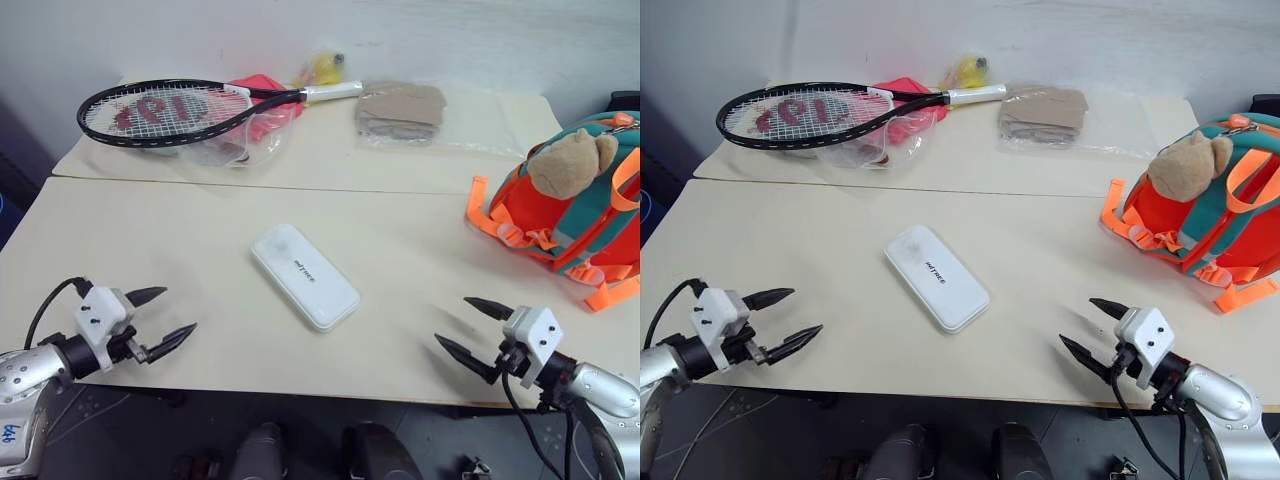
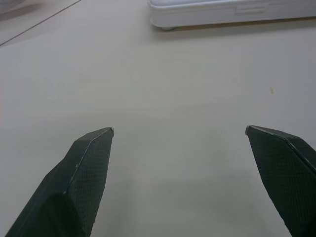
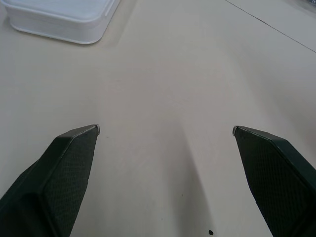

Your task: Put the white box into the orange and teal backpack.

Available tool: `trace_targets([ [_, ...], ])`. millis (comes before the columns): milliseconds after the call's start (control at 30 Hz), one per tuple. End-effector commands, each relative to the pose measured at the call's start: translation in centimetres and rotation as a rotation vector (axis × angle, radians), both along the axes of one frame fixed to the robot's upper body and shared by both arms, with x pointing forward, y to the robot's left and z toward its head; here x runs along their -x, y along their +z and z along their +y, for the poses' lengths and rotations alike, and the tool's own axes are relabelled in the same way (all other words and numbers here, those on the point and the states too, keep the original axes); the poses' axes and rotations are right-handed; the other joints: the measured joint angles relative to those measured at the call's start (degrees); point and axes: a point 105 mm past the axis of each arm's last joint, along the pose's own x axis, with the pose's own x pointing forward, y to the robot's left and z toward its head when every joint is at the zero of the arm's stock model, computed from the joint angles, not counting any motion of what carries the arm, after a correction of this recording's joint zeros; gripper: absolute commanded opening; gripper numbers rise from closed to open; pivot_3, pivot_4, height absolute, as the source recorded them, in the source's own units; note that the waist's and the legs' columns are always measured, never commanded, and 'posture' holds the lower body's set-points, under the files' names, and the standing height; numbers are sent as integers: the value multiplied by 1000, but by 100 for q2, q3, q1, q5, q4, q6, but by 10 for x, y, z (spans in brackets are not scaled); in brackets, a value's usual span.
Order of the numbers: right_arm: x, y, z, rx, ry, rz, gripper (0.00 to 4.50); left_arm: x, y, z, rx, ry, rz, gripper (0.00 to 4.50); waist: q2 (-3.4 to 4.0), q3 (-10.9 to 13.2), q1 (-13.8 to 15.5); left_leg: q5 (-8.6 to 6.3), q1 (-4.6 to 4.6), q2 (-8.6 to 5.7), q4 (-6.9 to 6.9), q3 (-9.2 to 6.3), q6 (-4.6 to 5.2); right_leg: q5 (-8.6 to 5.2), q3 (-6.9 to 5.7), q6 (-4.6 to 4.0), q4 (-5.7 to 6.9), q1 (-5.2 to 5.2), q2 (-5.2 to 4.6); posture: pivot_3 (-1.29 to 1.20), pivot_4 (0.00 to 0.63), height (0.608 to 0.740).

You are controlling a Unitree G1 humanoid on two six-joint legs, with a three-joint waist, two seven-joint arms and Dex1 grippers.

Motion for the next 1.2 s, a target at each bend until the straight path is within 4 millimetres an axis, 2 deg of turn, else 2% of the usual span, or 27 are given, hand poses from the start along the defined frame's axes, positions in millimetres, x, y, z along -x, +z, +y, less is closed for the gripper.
trace_targets([
  [33,3,5,2,-12,29,-26,4436,-2,12,3,-22,2,-57,4500,0,0,0,0,0,0,0,0,0,0,0,0,0,0,0,0,150,740],
  [200,11,4,13,-56,102,19,4436,-10,23,-5,64,-29,-29,4500,0,0,2,0,1,0,1,0,0,0,-1,0,4,0,0,0,150,740],
  [333,16,14,36,-103,212,40,4436,-32,43,-15,138,-31,-61,4500,-1,0,16,0,0,-1,7,-3,0,0,-2,0,16,-1,0,0,150,740],
  [433,21,4,56,-84,282,189,3855,-68,65,-38,222,-63,-126,3909,-2,-1,32,5,2,-4,20,-8,4,0,-6,1,31,1,-2,0,150,740],
  [533,21,-1,75,-78,352,252,2931,-116,79,-51,187,7,-183,3092,-14,-7,57,8,6,-5,28,-16,2,3,-13,6,32,9,1,0,150,740],
  [633,22,-10,91,-20,445,272,1923,-154,79,-63,121,59,-188,2194,-15,-8,29,9,0,-9,28,-14,-3,5,-12,10,33,2,3,0,150,740],
  [700,18,-15,99,19,487,254,1228,-171,73,-72,44,57,-192,1582,-17,-7,8,22,-9,-6,29,-8,-25,5,-11,11,32,-9,8,0,150,740],
  [833,10,-26,112,75,536,268,52,-183,55,-89,1,9,-117,557,-19,-5,6,23,-20,-3,45,6,-29,5,-10,12,52,-23,10,0,150,740],
  [867,5,-27,117,77,535,263,0,-183,46,-94,-6,-15,-74,249,-21,-4,6,23,-25,-3,49,6,-29,5,-10,12,55,-28,9,0,150,740],
  [1033,-17,-21,135,53,503,199,0,-173,23,-106,-2,-120,67,249,-28,0,16,24,-42,6,97,4,-31,5,-10,11,75,-44,10,0,150,740],
  [1200,-33,-8,134,41,450,145,0,-147,17,-112,42,-256,162,249,-28,-1,18,25,-60,2,113,2,-29,5,-8,11,90,-60,5,0,150,740],
])
